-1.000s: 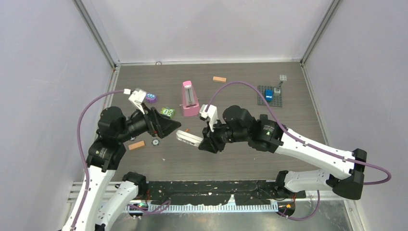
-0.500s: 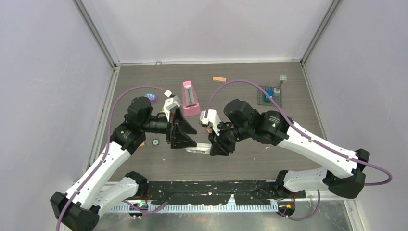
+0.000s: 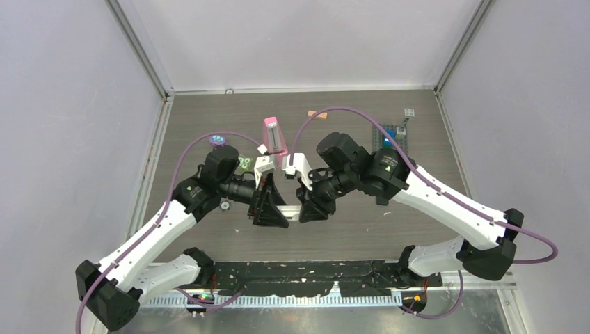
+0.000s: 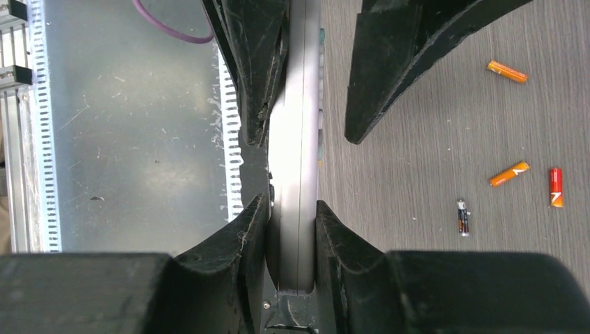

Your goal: Load the batteries into the remote control

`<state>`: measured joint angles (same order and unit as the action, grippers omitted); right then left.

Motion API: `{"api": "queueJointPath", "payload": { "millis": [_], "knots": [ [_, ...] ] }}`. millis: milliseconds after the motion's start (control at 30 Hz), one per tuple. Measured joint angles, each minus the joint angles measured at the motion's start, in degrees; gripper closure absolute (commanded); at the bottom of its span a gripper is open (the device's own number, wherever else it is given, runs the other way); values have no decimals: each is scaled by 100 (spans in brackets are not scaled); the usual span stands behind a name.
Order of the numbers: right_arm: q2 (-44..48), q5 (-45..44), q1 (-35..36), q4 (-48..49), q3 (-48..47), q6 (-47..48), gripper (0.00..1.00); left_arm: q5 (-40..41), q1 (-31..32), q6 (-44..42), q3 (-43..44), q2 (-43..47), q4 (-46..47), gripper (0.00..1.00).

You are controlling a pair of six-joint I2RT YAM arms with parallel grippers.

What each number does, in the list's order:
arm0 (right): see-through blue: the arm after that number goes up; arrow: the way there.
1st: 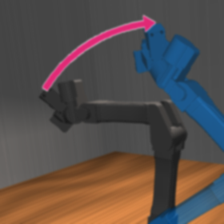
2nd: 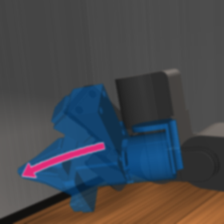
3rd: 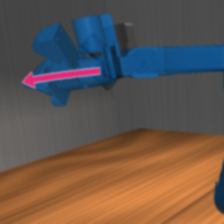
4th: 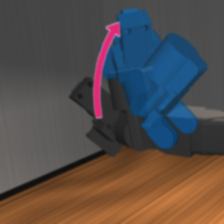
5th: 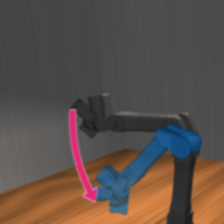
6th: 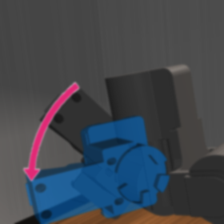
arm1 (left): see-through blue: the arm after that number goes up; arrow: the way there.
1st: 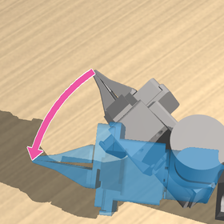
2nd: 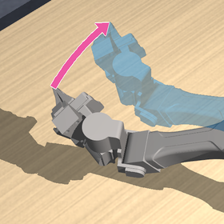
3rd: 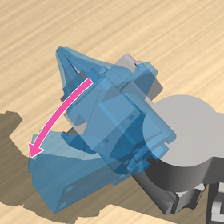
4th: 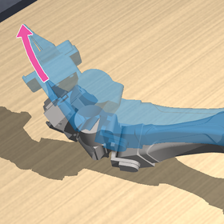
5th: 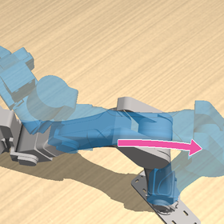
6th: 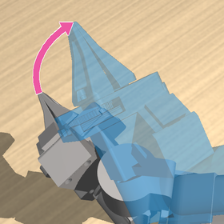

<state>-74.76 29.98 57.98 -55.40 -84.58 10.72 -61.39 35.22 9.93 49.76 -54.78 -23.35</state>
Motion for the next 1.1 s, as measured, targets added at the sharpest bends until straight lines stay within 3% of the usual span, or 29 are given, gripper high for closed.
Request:
{"api": "queueJointPath", "payload": {
  "millis": [133, 233, 333, 367, 433, 567, 700, 867, 1100],
  "knots": [
    [-140, -7, -46, -103, -39, 79, 95, 52, 59, -192, 79, -129, -365, 83],
    [-188, 98, -136, -133, -39, 81, 91, 24, 90, -468, 133, -118, -461, 100],
    [-157, 216, -205, -79, -39, -26, 61, 96, 111, -588, 190, -66, -479, 100],
    [-138, 219, -223, -44, -26, -72, 46, 118, 107, -566, 192, -39, -470, 100],
    [9, 214, -278, 210, 149, -256, 31, 199, 105, -450, 195, 39, -455, 100],
    [776, 37, -378, 1152, 903, -866, 16, 535, 103, 240, -35, 409, 55, 100],
    [1980, -501, -407, 2579, 2079, -1895, 10, 933, 103, 1394, -494, 918, 1054, 100],
    [3272, -2177, -177, 4782, 3689, -3755, 10, 1394, 103, 3130, -734, 916, 2800, 100],
    [2949, -3722, 382, 6695, 4100, -4747, 15, 2122, 103, 5007, -813, 802, 4529, 100]
  ]
}}
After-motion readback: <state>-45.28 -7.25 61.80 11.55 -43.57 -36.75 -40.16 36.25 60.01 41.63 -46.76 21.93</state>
